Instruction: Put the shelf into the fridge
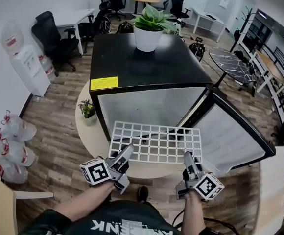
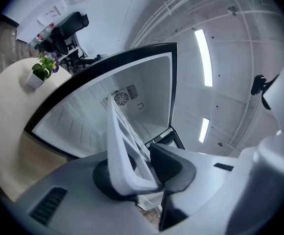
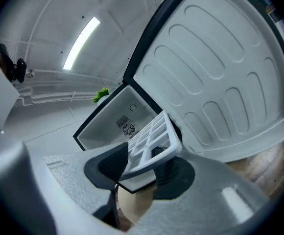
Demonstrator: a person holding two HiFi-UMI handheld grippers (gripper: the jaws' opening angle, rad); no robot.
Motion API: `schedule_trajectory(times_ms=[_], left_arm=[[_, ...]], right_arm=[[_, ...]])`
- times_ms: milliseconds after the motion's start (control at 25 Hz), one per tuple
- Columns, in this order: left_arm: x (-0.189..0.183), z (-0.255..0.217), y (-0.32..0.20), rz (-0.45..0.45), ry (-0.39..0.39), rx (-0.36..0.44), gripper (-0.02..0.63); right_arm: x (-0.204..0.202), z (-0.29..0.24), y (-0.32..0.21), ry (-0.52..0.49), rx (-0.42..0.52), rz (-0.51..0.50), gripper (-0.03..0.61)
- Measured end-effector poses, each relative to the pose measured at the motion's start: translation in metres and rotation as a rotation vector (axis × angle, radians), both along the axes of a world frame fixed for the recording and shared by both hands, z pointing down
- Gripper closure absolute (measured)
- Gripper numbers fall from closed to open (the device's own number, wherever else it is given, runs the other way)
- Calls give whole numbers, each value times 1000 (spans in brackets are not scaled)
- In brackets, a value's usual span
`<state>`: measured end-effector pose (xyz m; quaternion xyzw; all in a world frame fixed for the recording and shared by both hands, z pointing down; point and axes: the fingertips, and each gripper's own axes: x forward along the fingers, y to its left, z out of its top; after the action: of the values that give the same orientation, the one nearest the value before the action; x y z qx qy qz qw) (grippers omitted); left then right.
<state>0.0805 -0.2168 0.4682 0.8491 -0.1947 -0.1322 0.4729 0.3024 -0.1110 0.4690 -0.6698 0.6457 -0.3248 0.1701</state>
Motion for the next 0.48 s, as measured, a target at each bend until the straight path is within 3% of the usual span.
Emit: schedule_trajectory(times_ms=[280, 480], left_arm=[[0, 16, -9, -99, 4, -28, 523], [-10, 37, -14, -151, -19, -91, 523]], right_arm=[[0, 12, -37, -69, 72, -158, 434], [-4, 28, -57, -69, 42, -215, 434]])
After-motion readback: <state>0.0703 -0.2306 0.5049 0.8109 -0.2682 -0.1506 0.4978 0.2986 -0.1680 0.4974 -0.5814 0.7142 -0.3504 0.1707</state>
